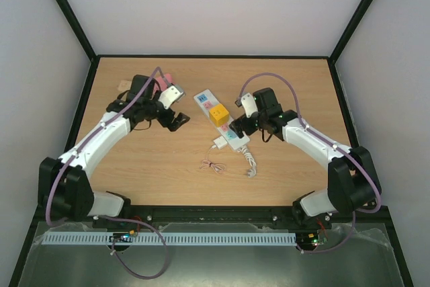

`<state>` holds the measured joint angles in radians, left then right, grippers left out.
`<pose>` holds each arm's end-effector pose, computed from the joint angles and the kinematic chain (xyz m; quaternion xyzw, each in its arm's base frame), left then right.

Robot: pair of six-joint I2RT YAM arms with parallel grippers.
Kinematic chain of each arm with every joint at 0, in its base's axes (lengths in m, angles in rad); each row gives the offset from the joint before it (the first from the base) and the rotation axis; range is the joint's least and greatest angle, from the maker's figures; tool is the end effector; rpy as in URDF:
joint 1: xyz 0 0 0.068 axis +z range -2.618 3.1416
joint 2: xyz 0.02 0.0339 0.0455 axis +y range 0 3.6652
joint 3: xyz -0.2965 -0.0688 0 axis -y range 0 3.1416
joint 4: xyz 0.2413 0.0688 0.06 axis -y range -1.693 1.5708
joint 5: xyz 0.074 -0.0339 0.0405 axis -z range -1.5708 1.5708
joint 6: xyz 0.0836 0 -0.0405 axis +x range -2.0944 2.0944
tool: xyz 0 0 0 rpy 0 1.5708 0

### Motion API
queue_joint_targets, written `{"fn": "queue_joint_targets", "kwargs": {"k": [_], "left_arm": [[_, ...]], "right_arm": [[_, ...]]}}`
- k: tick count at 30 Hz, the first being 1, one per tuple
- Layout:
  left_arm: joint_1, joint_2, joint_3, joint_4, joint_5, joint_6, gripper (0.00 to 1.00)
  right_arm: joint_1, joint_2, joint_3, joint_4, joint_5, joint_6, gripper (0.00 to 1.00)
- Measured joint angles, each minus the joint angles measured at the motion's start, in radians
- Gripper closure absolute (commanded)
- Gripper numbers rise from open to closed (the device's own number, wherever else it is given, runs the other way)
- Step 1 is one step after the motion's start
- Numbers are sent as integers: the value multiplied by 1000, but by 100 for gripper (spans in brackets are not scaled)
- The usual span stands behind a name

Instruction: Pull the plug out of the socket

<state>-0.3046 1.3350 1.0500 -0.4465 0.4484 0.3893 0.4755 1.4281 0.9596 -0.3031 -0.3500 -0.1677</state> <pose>0.2851 -0.1276 0.2918 0.3879 0.8065 -0.1860 0.4055 0.2799 0.1764 0.2452 -0.3510 0.8392 0.2172 0.3540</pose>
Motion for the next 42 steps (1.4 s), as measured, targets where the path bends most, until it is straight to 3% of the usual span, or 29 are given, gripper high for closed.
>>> {"fn": "queue_joint_targets", "kwargs": {"k": [13, 23, 37, 42], "left_arm": [[-193, 248, 97, 133, -70, -136, 0], [-282, 453, 208, 157, -128, -117, 3], [-298, 552, 262, 169, -174, -108, 24], [-299, 564, 262, 178, -186, -111, 36]], "right_arm": [[-5, -3, -177, 153, 38, -27, 8], [-5, -3, -191, 227, -2, 5, 2], [-5, 105, -192, 281, -37, 43, 2], [-5, 140, -192, 303, -47, 68, 5]]}}
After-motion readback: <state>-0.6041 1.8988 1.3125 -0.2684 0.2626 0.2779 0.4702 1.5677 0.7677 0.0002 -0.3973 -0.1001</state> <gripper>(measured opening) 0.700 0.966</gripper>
